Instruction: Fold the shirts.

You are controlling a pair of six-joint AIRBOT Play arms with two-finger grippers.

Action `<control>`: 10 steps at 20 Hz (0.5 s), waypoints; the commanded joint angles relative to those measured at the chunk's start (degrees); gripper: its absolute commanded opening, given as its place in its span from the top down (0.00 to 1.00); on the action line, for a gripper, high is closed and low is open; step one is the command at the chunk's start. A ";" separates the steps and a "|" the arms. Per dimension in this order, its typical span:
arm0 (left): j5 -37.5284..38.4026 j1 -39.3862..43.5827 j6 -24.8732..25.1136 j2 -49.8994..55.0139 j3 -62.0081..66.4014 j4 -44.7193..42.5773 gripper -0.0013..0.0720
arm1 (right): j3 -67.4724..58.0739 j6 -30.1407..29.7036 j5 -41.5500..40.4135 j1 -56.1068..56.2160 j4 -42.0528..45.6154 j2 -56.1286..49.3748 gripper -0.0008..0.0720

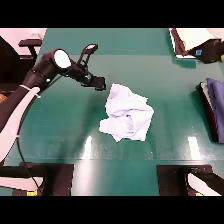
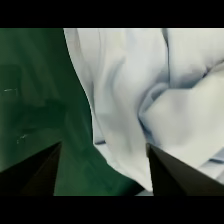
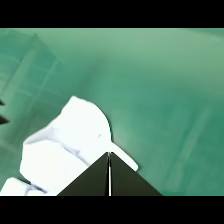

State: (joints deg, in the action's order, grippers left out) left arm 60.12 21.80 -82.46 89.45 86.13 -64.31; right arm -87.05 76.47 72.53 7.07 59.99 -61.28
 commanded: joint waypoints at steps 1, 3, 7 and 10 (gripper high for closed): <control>-8.63 -0.48 0.07 6.40 -0.66 6.47 0.15 | 7.52 0.02 -2.54 0.00 -0.09 2.47 0.97; -11.15 -0.35 2.38 9.66 -0.66 10.78 0.15 | 10.69 0.02 -2.58 0.00 -0.04 3.43 0.97; -15.19 0.07 2.99 13.75 -0.52 12.24 0.15 | 15.54 1.05 -4.24 0.00 -0.37 4.83 0.97; -16.41 0.31 4.33 14.73 -0.52 15.52 0.15 | 17.97 1.70 -6.19 0.00 -0.37 5.81 0.97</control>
State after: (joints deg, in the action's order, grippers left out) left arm 46.30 21.85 -79.57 102.56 85.60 -52.27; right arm -71.77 77.32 68.29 7.07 59.70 -56.38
